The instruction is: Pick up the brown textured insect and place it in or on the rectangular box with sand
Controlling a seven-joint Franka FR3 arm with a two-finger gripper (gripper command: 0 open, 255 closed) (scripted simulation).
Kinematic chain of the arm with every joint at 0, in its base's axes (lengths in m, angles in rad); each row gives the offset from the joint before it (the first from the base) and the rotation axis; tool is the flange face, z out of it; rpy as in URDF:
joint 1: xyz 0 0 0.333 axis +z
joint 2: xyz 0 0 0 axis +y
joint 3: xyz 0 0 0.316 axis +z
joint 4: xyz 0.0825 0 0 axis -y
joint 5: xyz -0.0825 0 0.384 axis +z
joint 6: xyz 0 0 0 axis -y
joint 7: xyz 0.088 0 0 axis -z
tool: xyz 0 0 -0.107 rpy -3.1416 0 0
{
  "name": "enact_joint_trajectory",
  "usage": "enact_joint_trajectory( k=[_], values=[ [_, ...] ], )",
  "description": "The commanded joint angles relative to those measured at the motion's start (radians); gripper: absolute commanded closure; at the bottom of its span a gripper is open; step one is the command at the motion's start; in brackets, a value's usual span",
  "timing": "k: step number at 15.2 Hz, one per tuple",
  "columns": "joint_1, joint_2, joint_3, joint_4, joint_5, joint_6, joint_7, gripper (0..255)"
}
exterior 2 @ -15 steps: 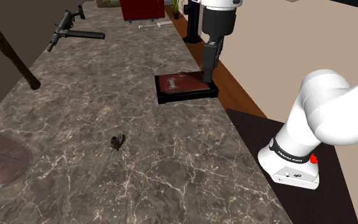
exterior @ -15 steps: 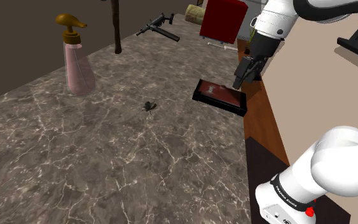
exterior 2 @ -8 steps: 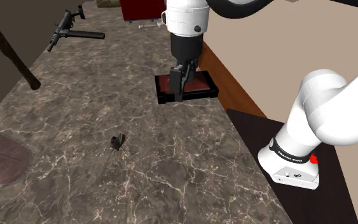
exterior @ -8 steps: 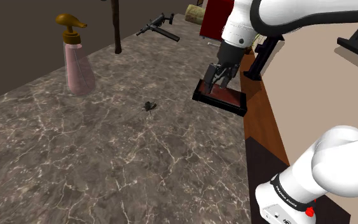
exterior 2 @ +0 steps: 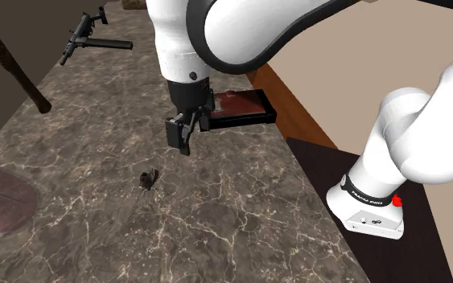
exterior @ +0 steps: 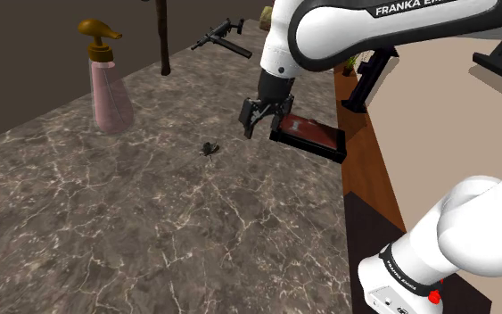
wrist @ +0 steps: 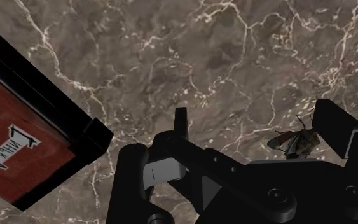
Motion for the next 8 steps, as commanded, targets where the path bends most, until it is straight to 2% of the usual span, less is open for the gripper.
enact_joint_trajectory(
  k=[1,8],
  values=[
    [0.0,0.083,0.021,0.056,-0.025,0.029,0.044,0],
    [0.034,0.364,0.066,0.275,-0.145,0.082,0.213,0]
  ],
)
